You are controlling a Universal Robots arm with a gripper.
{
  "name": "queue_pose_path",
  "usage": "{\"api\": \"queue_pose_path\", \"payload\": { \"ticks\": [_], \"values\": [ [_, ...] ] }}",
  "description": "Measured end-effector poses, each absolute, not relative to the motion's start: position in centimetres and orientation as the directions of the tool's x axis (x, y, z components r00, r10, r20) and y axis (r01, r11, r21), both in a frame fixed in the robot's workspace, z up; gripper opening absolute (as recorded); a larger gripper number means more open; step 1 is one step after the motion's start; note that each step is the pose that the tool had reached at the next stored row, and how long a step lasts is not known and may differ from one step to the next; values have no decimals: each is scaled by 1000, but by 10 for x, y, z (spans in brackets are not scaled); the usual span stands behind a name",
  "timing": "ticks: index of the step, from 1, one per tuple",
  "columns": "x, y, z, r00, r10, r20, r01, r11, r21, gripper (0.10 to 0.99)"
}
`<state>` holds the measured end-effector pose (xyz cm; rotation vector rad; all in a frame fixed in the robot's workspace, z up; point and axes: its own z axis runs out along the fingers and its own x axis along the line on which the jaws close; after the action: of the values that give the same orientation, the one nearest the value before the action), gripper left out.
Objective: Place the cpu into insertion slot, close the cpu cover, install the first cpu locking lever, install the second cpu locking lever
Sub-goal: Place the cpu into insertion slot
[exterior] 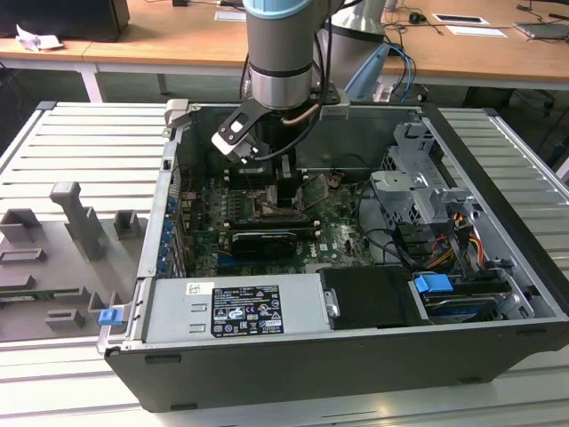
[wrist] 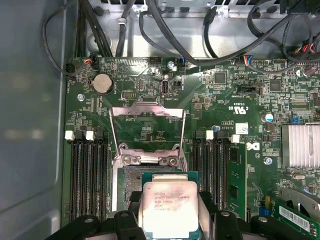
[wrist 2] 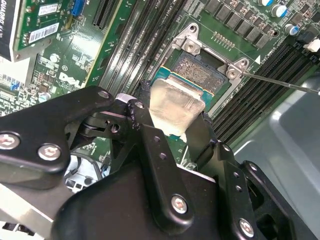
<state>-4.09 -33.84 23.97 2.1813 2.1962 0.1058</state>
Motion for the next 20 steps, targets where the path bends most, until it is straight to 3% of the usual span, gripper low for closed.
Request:
{"api": "queue_pose_path", "payload": {
  "ticks": [20],
  "values": [
    [-45, -319, 211, 28, 999, 16, 996, -29, 80, 529]
  ]
}}
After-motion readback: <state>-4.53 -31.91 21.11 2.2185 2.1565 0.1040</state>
